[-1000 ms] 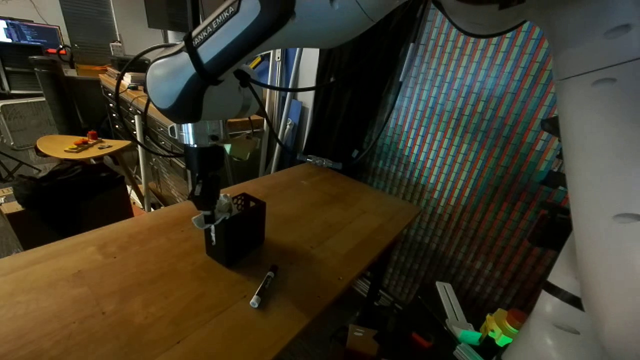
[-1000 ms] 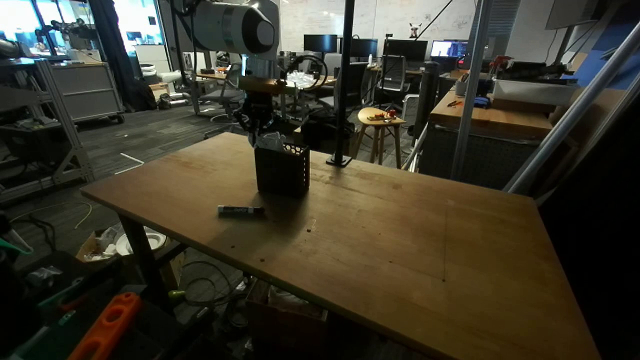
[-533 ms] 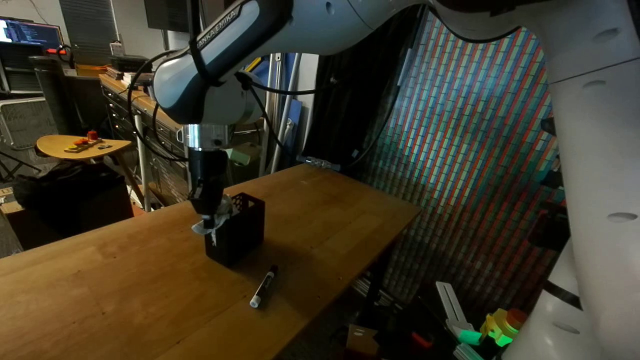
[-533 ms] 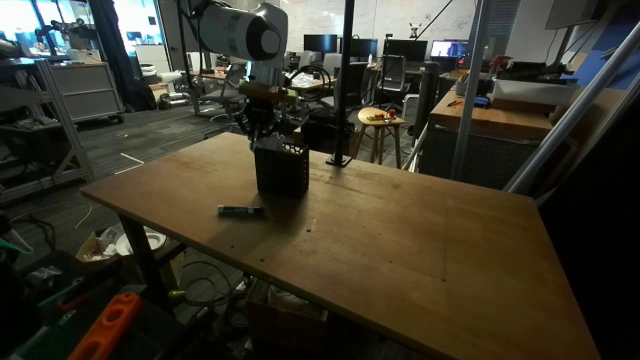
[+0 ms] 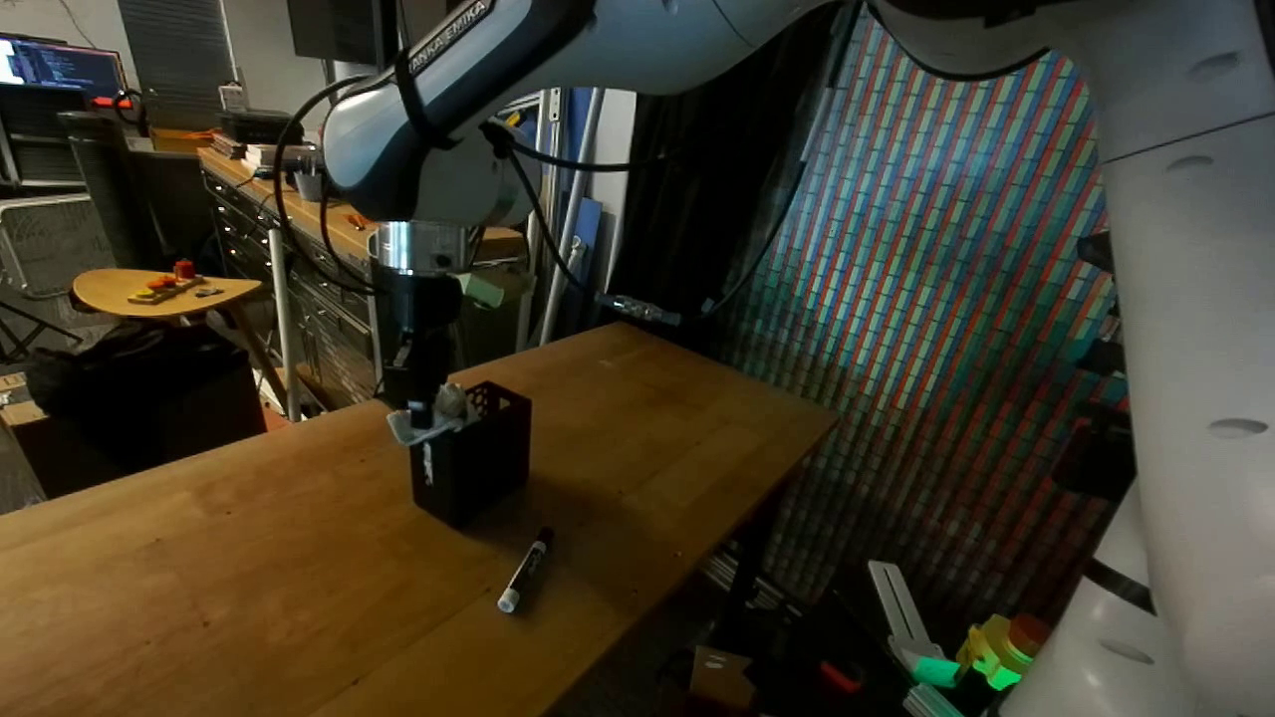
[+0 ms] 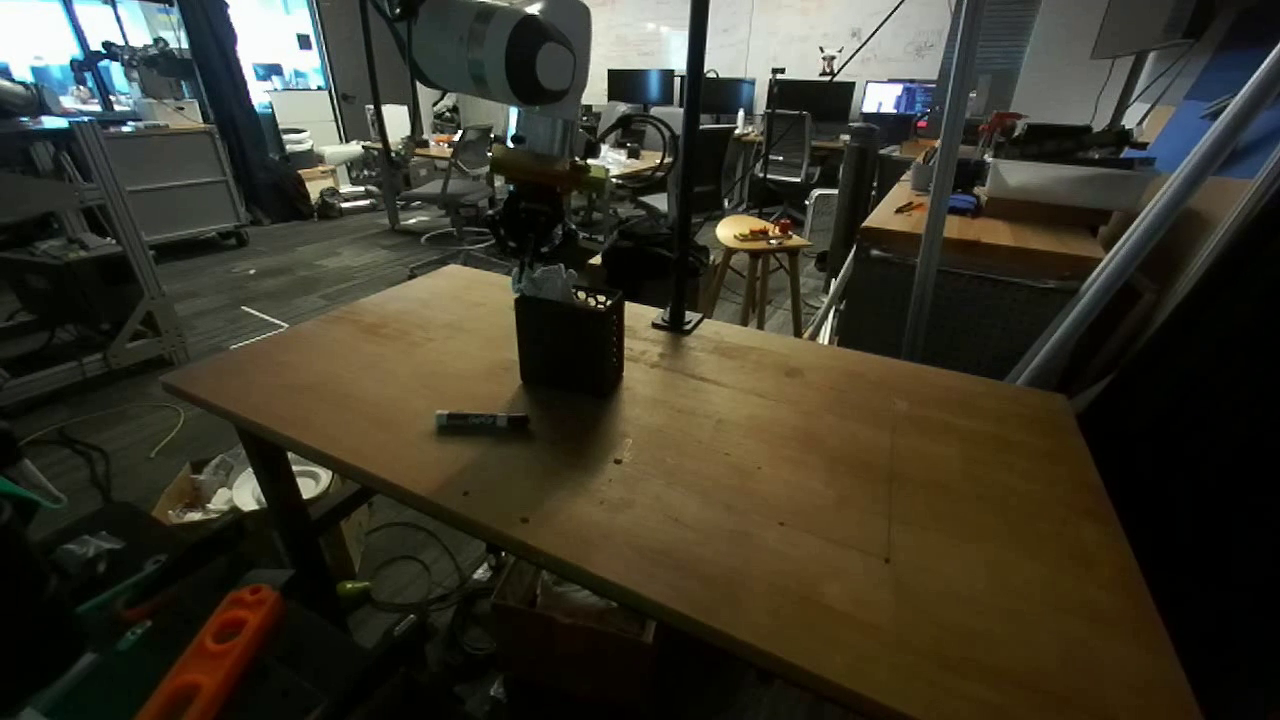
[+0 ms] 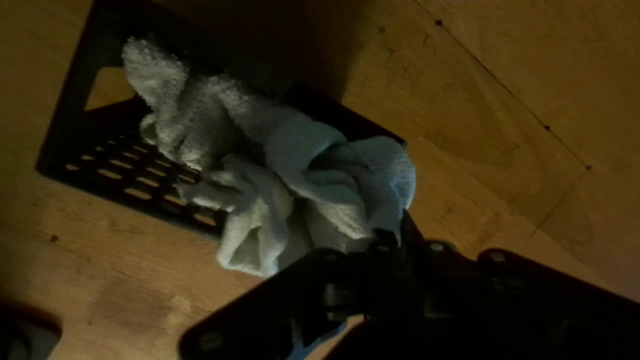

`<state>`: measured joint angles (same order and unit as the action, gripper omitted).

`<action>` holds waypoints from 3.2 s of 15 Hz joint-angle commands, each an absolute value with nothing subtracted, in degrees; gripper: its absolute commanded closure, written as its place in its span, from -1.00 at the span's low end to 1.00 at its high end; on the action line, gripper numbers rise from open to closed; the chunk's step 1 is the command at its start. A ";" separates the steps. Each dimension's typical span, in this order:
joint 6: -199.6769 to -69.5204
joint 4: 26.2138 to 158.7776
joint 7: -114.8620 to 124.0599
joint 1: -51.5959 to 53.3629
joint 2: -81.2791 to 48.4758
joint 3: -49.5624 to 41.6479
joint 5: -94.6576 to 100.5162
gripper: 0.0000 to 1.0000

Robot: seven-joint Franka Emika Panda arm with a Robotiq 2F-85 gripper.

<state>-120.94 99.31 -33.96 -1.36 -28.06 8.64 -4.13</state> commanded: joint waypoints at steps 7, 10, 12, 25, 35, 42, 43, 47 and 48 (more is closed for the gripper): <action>-121.56 100.06 -32.83 -3.72 -26.66 8.24 -6.02 0.84; -121.42 100.47 -31.10 -3.64 -27.00 7.83 -5.70 0.84; -121.94 100.78 -29.99 -3.57 -27.22 7.53 -5.33 0.84; -121.39 99.88 -29.36 -4.46 -30.40 7.19 -5.93 0.84; -120.23 98.12 -32.78 -6.48 -35.63 9.38 -10.53 0.84; -120.09 99.80 -33.05 -6.91 -35.25 9.89 -13.24 0.80; -119.98 100.13 -32.77 -6.82 -34.63 9.68 -13.14 0.78; -118.43 101.04 -31.08 -6.48 -32.02 8.92 -12.31 0.29; -117.72 101.16 -30.23 -6.23 -31.30 8.62 -11.94 0.25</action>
<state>-119.96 99.57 -31.86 -6.12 -34.65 8.90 -11.81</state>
